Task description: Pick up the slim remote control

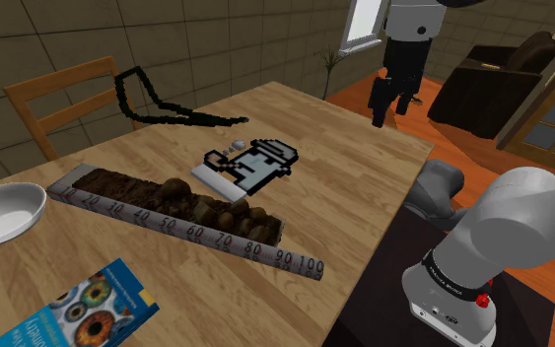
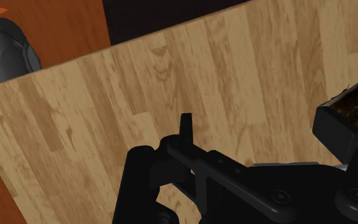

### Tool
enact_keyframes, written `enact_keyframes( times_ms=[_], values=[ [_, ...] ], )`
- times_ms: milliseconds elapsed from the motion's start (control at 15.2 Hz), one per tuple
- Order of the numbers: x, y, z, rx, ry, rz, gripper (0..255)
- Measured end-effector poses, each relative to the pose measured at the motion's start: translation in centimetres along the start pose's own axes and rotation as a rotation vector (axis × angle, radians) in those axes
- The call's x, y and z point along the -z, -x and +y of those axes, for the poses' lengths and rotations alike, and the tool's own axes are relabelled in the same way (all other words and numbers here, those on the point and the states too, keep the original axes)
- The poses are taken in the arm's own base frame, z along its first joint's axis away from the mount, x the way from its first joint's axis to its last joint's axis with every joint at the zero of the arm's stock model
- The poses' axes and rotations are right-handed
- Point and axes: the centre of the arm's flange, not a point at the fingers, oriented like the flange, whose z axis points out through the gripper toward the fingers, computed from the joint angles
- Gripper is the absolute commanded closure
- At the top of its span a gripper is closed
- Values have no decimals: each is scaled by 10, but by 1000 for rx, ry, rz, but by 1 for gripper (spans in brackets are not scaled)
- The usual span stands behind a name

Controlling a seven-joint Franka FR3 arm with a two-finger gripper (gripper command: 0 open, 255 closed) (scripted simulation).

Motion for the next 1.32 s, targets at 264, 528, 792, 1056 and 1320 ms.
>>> enact_keyframes(
  times_ms=[264, 528, 792, 1056, 1320],
  values=[
    [-12, -20, -15, 6, 0, 5, 0],
    [-31, -55, -42, 18, -1, 16, 0],
    [-54, -94, -72, 29, -3, 28, 0],
    [-73, -128, -101, 41, -4, 41, 0],
    [-97, -165, -126, 53, -5, 52, 0]
  ],
)
